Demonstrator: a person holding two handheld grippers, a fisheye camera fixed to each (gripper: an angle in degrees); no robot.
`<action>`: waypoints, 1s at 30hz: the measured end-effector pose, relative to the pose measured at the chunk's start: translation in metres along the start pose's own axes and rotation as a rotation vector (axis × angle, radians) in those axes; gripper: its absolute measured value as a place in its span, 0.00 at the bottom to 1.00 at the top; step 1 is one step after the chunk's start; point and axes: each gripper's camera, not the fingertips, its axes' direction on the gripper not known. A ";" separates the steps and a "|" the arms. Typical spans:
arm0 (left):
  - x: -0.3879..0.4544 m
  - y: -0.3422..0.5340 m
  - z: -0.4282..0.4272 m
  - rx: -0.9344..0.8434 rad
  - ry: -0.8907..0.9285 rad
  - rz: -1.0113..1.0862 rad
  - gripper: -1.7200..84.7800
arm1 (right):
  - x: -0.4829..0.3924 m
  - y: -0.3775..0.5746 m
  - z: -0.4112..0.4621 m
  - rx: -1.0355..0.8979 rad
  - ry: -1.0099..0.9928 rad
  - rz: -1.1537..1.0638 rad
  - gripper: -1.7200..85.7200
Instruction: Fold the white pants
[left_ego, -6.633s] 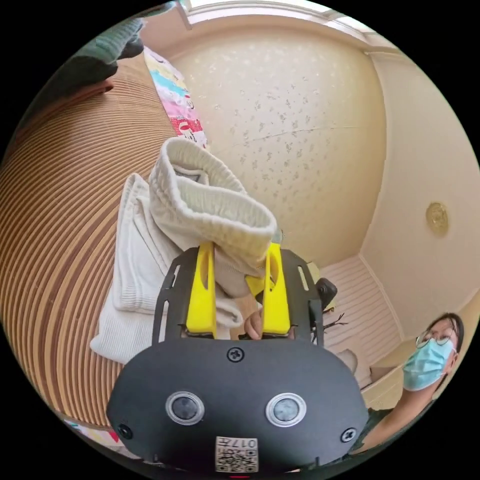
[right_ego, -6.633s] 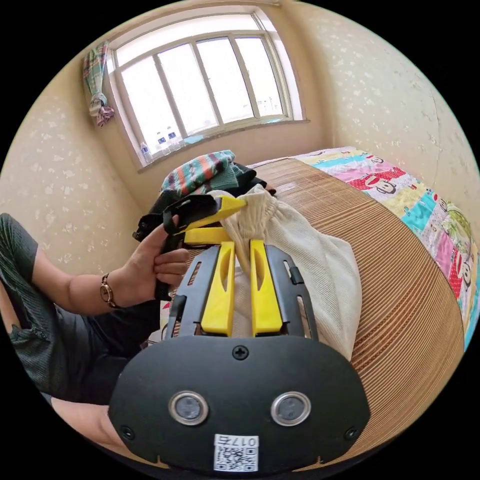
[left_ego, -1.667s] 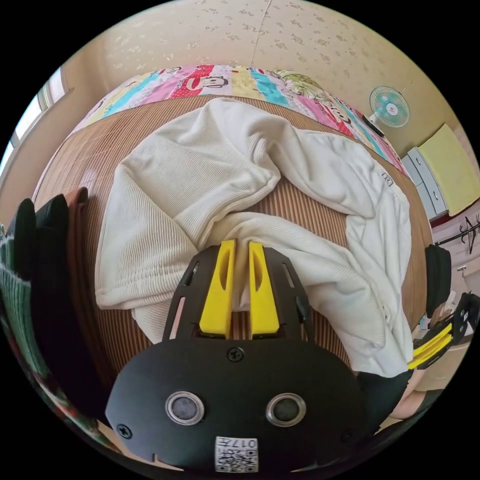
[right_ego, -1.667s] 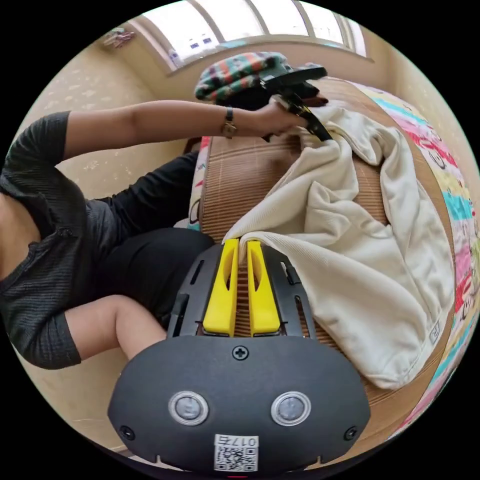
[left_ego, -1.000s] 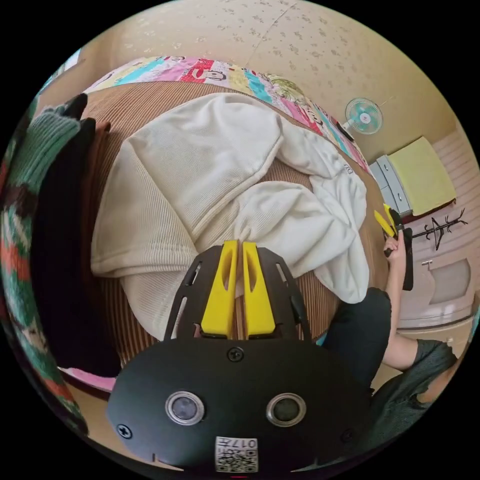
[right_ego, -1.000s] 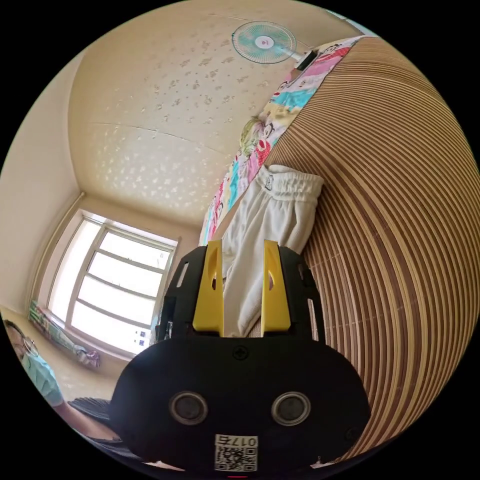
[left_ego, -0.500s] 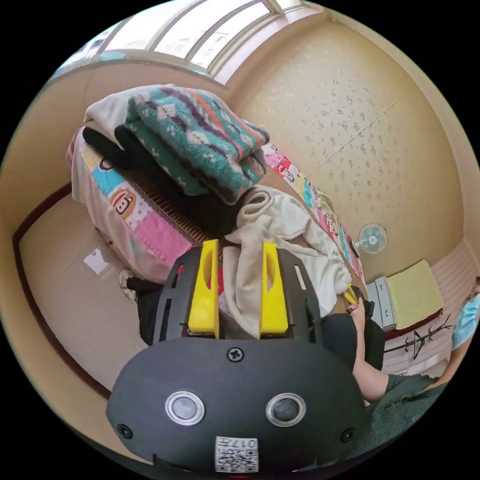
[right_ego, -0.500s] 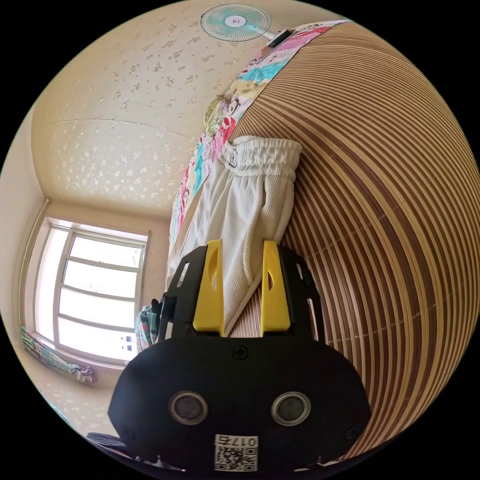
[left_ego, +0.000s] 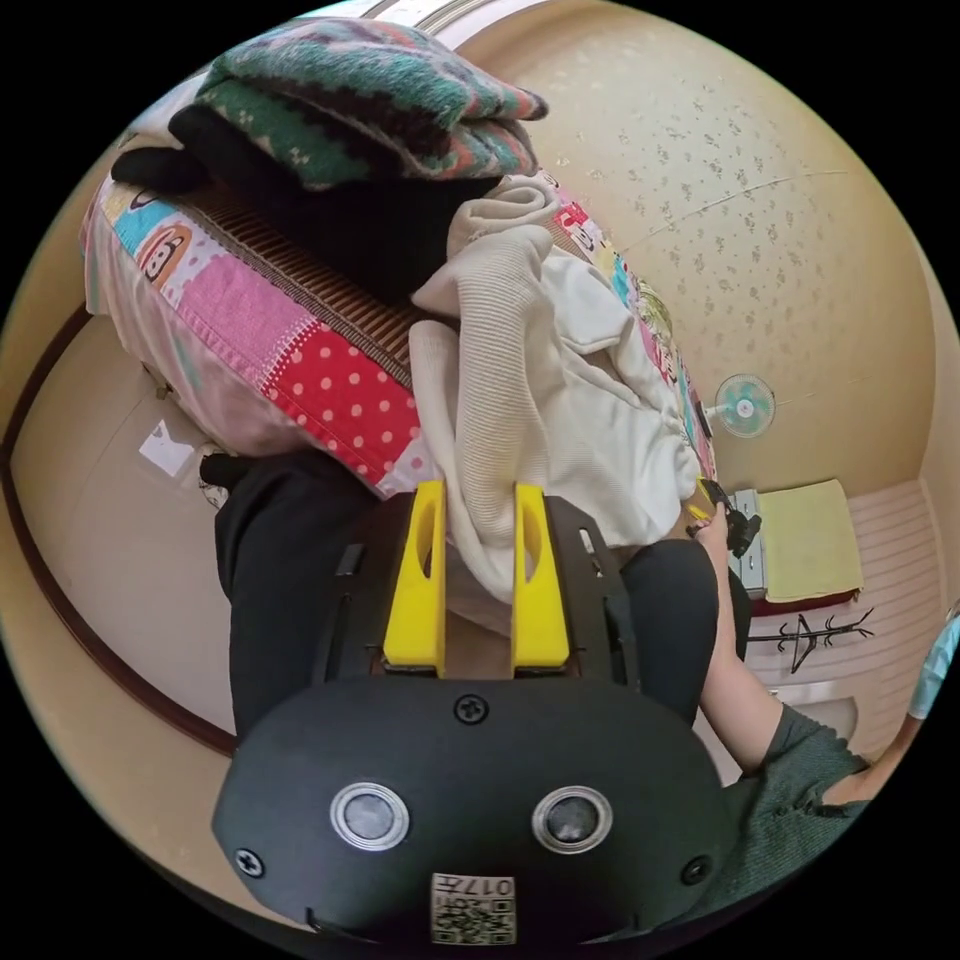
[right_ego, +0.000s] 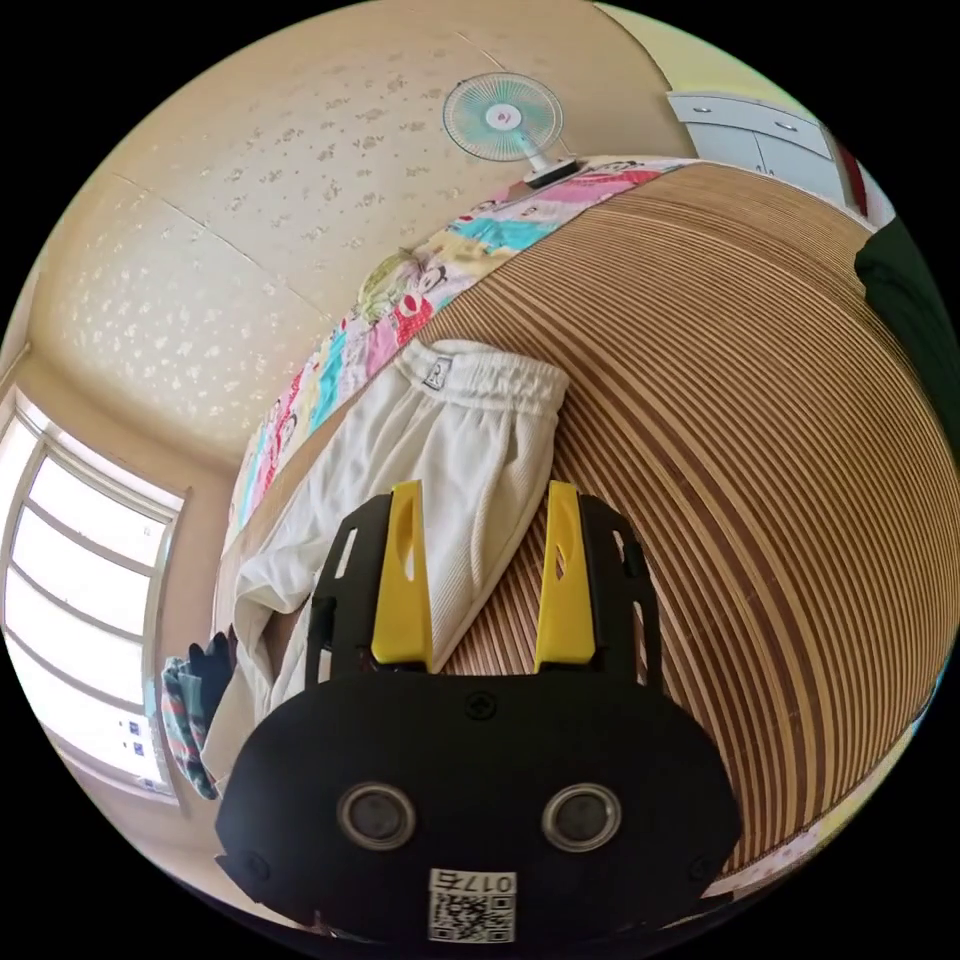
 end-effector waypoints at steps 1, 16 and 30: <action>0.001 0.000 -0.001 -0.003 0.001 0.001 0.14 | -0.005 -0.005 0.018 -0.064 -0.001 0.012 0.21; 0.049 0.011 -0.006 -0.039 0.130 0.190 0.16 | 0.044 0.009 -0.043 -0.206 0.760 -0.498 0.07; 0.047 0.016 -0.007 0.063 0.236 0.090 0.18 | 0.158 0.100 -0.208 0.018 0.388 0.091 0.14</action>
